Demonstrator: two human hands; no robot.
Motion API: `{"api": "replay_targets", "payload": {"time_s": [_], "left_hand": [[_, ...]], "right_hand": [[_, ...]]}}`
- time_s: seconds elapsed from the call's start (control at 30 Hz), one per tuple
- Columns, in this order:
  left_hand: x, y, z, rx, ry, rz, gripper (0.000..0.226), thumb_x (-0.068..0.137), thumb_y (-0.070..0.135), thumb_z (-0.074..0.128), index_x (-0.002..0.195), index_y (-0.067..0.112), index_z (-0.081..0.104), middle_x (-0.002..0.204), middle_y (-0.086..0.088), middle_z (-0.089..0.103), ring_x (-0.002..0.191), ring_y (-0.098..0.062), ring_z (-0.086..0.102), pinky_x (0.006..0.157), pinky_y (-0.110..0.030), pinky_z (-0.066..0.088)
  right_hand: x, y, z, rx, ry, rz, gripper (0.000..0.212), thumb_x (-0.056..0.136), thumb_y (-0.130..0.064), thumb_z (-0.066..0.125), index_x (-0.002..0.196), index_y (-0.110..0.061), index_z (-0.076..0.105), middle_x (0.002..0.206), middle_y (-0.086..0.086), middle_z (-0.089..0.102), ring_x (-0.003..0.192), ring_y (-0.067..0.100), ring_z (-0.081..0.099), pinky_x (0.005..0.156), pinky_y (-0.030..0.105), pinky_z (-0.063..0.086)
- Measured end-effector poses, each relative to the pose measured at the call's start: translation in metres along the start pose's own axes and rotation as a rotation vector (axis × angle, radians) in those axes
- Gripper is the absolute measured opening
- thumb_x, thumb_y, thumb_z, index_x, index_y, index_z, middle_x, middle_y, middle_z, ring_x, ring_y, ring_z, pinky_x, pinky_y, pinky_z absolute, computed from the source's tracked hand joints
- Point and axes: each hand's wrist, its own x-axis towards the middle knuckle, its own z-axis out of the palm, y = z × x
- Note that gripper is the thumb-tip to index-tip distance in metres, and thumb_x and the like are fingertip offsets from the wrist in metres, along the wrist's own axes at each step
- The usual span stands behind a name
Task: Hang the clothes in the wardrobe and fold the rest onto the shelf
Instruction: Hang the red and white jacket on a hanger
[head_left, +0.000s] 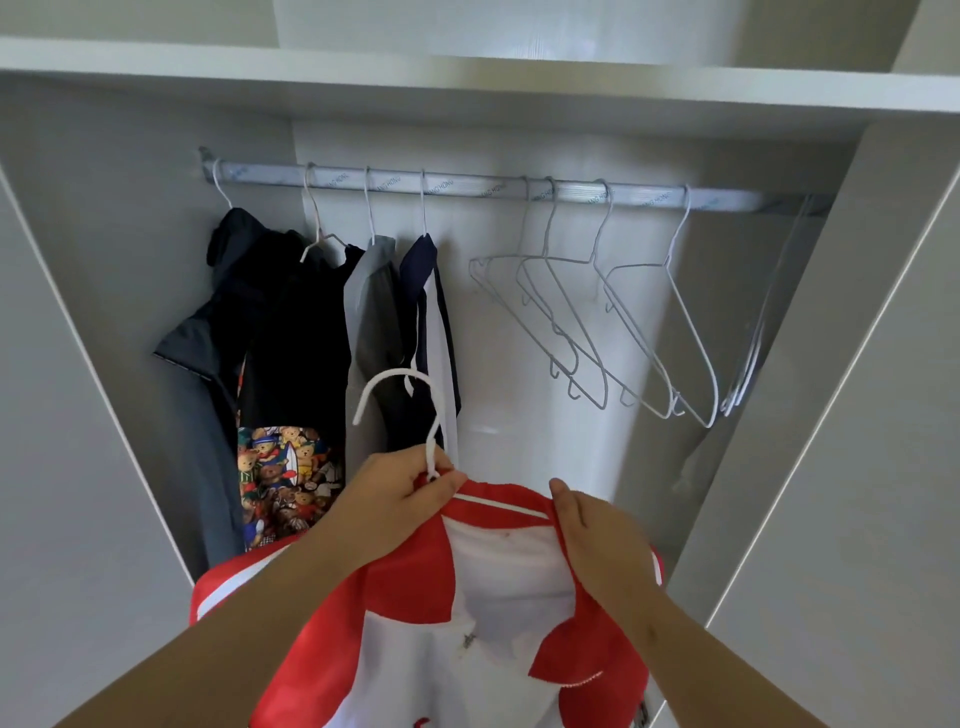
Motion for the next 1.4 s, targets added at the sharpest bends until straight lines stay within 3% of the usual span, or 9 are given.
{"api": "replay_targets", "payload": {"time_s": [0.1,0.3,0.47,0.7,0.9,1.13,1.23,1.27,1.4], "left_hand": [[0.002,0.003,0.007,0.054,-0.053,-0.007,0.015,0.089,0.029,0.057,0.074,0.031,0.055,0.069,0.000,0.061,0.065,-0.009,0.054,0.058,-0.019,0.042],[-0.001,-0.011,-0.001,0.269,-0.210,0.043,0.013,0.086,0.044,0.058,0.086,0.032,0.056,0.072,0.012,0.058,0.065,-0.002,0.055,0.060,-0.015,0.042],[-0.008,-0.028,-0.009,0.425,-0.107,0.071,0.019,0.090,0.048,0.050,0.099,0.033,0.058,0.075,0.024,0.048,0.072,0.006,0.048,0.061,-0.008,0.036],[-0.006,-0.012,0.015,0.236,0.002,-0.005,0.009,0.089,0.037,0.057,0.097,0.034,0.059,0.082,0.025,0.054,0.078,0.009,0.051,0.069,-0.006,0.039],[0.009,0.000,0.019,0.173,-0.156,-0.044,0.009,0.085,0.041,0.060,0.089,0.043,0.053,0.081,0.019,0.055,0.076,0.005,0.052,0.067,-0.010,0.042],[0.027,-0.001,0.015,-0.033,-0.134,-0.231,0.020,0.094,0.024,0.050,0.083,0.041,0.054,0.086,0.009,0.062,0.068,0.007,0.057,0.060,-0.005,0.044],[0.029,-0.004,0.021,-0.003,-0.114,-0.297,0.025,0.095,0.022,0.048,0.080,0.041,0.052,0.083,0.012,0.062,0.071,0.001,0.058,0.061,-0.005,0.045],[0.029,-0.005,0.024,-0.028,-0.107,-0.323,0.026,0.095,0.019,0.049,0.079,0.039,0.054,0.083,0.009,0.062,0.072,-0.002,0.058,0.062,-0.007,0.046],[0.029,-0.003,0.036,-0.117,-0.085,-0.385,0.025,0.093,0.012,0.052,0.077,0.030,0.060,0.079,0.007,0.064,0.068,-0.006,0.060,0.066,-0.015,0.051]], "right_hand": [[0.000,-0.008,0.010,-0.037,0.032,-0.017,0.054,0.099,-0.046,0.018,0.094,-0.016,0.063,0.093,0.000,0.067,0.085,0.015,0.060,0.074,0.021,0.036],[0.007,0.000,0.008,0.100,0.039,0.091,0.053,0.098,-0.047,0.025,0.060,-0.020,0.051,0.062,-0.008,0.053,0.059,0.004,0.049,0.054,0.015,0.031],[0.015,0.007,0.001,0.177,0.119,0.183,0.054,0.098,-0.042,0.029,0.053,-0.018,0.046,0.056,-0.004,0.051,0.057,0.006,0.049,0.056,0.020,0.033],[0.017,-0.005,-0.003,0.216,0.035,0.082,0.050,0.097,-0.048,0.030,0.071,-0.016,0.059,0.061,-0.008,0.054,0.057,0.003,0.051,0.056,0.011,0.036],[0.020,0.006,-0.014,0.199,-0.075,0.207,0.060,0.093,-0.052,0.037,0.045,-0.018,0.028,0.029,-0.007,0.032,0.041,0.008,0.036,0.051,0.022,0.031],[0.016,0.048,-0.024,0.340,-0.126,0.453,0.042,0.095,-0.039,0.045,0.070,-0.007,0.053,0.067,0.004,0.052,0.060,0.014,0.051,0.053,0.018,0.039],[0.014,0.058,-0.030,0.345,-0.076,0.517,0.031,0.100,-0.027,0.034,0.119,-0.010,0.051,0.107,0.013,0.060,0.098,0.022,0.059,0.084,0.024,0.044],[0.013,0.060,-0.031,0.372,-0.064,0.555,0.034,0.099,-0.026,0.035,0.123,-0.007,0.051,0.115,0.017,0.060,0.105,0.025,0.058,0.085,0.026,0.043],[0.010,0.077,-0.034,0.443,-0.063,0.601,0.040,0.093,-0.029,0.052,0.104,0.008,0.063,0.110,0.025,0.064,0.104,0.036,0.060,0.052,0.024,0.039]]}}
